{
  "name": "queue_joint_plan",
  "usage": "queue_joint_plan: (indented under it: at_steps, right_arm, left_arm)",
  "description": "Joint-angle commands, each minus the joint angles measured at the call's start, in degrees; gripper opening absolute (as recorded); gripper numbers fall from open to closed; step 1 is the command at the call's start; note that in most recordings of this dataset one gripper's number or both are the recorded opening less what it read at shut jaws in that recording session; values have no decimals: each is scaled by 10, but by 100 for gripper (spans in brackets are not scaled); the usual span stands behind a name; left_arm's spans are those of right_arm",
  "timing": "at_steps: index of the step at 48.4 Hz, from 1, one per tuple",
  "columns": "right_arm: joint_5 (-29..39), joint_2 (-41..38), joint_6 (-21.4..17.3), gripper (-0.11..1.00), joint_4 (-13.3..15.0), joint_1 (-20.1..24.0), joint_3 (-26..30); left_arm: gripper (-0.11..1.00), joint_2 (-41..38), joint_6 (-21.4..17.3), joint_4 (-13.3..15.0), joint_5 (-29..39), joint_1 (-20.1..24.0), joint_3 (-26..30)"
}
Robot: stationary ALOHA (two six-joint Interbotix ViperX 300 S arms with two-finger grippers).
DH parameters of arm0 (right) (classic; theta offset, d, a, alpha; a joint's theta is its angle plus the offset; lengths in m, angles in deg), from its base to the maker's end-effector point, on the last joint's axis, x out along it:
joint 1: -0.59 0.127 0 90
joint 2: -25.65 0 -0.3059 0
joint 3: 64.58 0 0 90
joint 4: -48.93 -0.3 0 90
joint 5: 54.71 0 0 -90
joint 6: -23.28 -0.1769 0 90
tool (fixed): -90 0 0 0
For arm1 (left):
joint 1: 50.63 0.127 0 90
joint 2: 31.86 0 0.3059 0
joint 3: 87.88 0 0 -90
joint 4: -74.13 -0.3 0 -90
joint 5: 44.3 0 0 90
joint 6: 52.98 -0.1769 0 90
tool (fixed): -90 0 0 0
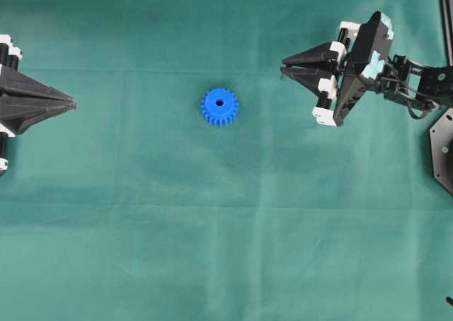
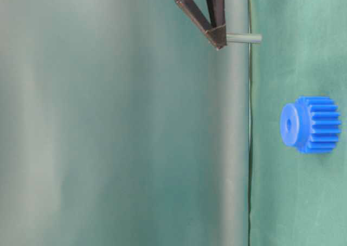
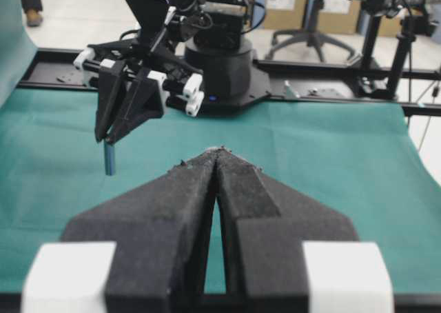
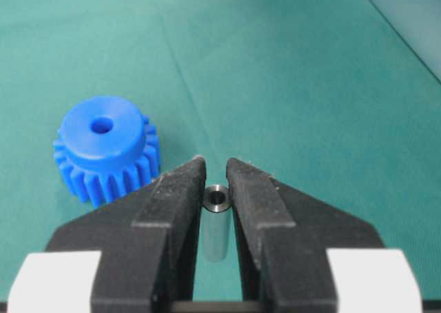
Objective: Insert the shaft placed at a random location into the center hole of the small gear at another random location.
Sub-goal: 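Carry the held shaft left over the blue gear's center hole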
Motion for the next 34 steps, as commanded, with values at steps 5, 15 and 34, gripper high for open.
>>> queue_joint_plan:
  at_steps: [5, 15, 34]
  right_arm:
    - [2, -6, 1, 14, 1, 22, 40]
    - [21, -54, 2, 14, 1, 42, 105]
    - [74, -127, 19, 14, 7, 68, 224]
  left_arm:
    - [-1, -2, -1, 1, -5, 1, 6]
    - [-1, -2, -1, 1, -5, 1, 6]
    - [-1, -2, 0, 2, -5, 1, 6]
